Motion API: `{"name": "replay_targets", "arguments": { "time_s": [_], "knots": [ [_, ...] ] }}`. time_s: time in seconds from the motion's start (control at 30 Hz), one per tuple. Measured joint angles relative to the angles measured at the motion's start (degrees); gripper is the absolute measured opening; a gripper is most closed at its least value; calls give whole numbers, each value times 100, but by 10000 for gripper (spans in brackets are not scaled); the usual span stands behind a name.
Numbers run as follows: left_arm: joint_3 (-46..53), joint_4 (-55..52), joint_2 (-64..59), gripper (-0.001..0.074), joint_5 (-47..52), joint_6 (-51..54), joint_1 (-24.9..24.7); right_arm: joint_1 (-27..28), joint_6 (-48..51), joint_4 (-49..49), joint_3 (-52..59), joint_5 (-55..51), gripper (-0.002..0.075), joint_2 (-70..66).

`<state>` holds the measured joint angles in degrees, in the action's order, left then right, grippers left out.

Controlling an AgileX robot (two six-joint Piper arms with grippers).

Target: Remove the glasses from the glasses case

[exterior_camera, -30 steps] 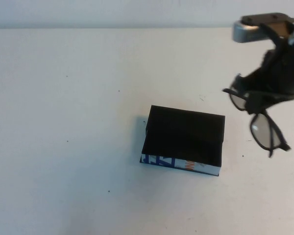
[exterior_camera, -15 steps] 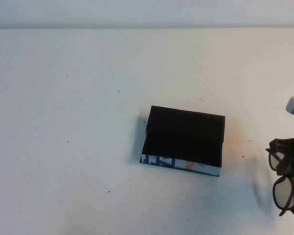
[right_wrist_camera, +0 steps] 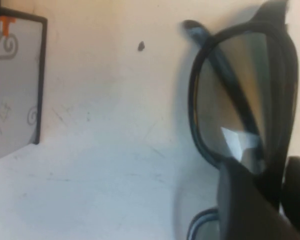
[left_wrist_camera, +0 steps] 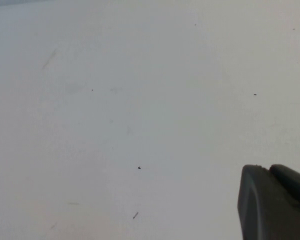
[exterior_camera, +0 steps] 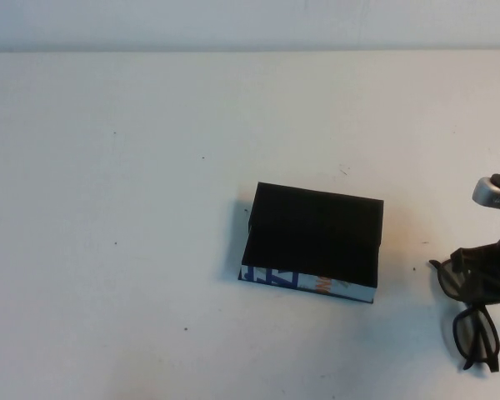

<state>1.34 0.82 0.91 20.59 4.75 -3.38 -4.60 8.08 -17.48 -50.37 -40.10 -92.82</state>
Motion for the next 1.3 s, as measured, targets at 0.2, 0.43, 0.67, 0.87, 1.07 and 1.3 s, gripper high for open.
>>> {"name": "replay_targets", "arguments": {
  "time_s": [0.2,0.43,0.67,0.87,1.07,1.3],
  "knots": [
    [0,0,0,-4,0,0,0,0,96,0,-285,-493,239,164],
    [0,0,0,-4,0,0,0,0,387,0,-273,-674,122,2445],
    [0,0,0,-4,0,0,0,9,420,-89,344,-84,-5,5585],
    [0,0,0,-4,0,0,0,9,429,112,1038,355,-15,7751],
    [0,0,0,-4,0,0,0,9,429,182,1299,-18,-15,8719],
    [0,0,0,-4,0,0,0,9,475,296,1588,18,-16,8913]
  ]
}}
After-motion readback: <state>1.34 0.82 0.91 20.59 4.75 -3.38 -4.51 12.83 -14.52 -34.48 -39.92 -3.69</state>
